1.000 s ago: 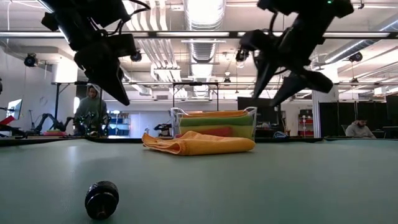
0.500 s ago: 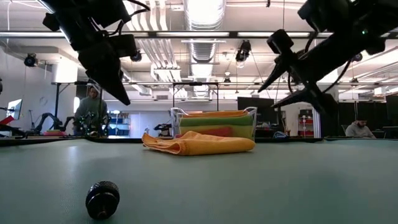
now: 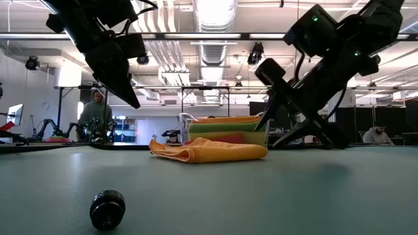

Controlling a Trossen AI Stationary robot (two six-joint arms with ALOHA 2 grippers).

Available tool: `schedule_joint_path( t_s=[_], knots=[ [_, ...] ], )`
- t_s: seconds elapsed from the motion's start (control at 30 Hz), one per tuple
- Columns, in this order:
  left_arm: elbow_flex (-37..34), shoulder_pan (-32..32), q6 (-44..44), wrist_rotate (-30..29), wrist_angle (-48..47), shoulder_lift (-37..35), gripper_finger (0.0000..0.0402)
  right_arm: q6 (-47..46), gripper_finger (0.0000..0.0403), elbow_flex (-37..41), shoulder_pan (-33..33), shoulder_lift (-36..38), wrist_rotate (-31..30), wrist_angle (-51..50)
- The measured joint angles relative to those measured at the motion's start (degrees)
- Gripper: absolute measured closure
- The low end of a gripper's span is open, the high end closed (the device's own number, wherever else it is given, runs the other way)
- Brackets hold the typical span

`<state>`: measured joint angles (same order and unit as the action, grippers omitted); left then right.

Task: Fold microfiber towels
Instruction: Put the orange microfiber towel into the transparent bin

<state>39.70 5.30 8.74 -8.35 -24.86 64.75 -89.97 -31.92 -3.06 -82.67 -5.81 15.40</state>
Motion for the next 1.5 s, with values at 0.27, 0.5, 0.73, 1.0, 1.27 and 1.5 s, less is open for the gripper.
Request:
schedule_joint_path(
  t_s=[0.27,0.5,0.73,1.0,1.27,1.5],
  knots=[
    [0.0,0.0,-0.1,-0.01,0.0,0.0,0.0256,-0.57,0.0218,-4.65,-0.32,-6.06,0.26,0.09],
    [-0.02,0.0,-0.08,-0.01,0.12,0.0,0.0256,-3.14,0.0218,-6.57,-0.32,-10.76,-0.38,0.29],
    [-0.02,0.0,-0.05,0.01,0.28,0.0,0.0256,-3.03,0.023,-8.26,-0.39,-12.29,-5.5,0.12],
    [-0.02,0.0,-0.02,0.01,0.42,0.0,0.0256,-4.1,0.0253,-8.33,-0.38,-12.71,-9.19,-0.09],
    [-0.02,0.0,0.11,3.71,1.31,0.0,0.0256,-4.36,0.0298,-8.86,-0.32,-13.35,-11.4,-0.45],
    [-0.75,0.14,1.37,4.94,8.31,1.05,0.0256,-2.58,0.0347,-8.9,-0.38,-13.46,-11.82,-0.09]
  ],
)
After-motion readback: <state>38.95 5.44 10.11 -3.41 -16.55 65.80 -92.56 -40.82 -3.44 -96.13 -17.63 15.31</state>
